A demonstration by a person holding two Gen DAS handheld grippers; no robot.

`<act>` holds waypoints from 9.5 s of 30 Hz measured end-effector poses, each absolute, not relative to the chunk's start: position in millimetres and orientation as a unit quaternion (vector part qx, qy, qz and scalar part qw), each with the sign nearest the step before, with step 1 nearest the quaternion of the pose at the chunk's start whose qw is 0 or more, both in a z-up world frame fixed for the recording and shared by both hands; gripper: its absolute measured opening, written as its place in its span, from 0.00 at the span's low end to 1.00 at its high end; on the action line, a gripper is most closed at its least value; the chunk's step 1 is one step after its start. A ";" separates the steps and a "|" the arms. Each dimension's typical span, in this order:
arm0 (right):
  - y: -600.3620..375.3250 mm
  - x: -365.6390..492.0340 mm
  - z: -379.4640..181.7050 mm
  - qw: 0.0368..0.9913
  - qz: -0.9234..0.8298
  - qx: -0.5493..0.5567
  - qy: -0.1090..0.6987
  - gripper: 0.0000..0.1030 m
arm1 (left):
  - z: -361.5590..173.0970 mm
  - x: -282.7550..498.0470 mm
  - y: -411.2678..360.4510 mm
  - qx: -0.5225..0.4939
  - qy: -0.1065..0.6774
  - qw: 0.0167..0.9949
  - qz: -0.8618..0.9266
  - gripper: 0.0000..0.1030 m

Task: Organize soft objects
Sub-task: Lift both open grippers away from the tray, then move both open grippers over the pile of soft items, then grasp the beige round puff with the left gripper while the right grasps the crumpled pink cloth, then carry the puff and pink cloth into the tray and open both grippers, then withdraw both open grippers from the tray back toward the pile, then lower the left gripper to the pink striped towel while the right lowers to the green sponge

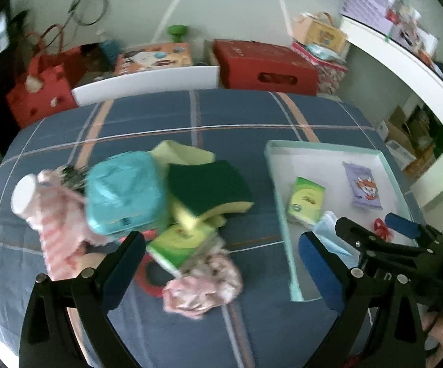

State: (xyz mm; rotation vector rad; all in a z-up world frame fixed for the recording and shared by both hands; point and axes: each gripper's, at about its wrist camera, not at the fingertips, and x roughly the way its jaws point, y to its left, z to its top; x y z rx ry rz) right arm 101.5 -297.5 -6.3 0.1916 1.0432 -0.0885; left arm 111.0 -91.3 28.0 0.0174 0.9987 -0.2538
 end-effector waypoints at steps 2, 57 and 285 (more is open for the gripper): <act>-283.1 102.6 -4.8 0.865 -0.026 0.085 0.494 1.00 | 30.5 110.2 -72.1 -0.009 0.475 0.873 -0.106 0.97; -128.0 112.0 -58.3 0.817 0.135 -0.075 0.555 1.00 | -24.6 125.7 62.8 -0.121 0.535 0.836 0.035 0.97; -218.9 159.4 3.1 0.856 -0.046 0.073 0.509 1.00 | 33.8 146.8 50.3 -0.107 0.463 0.877 0.068 0.97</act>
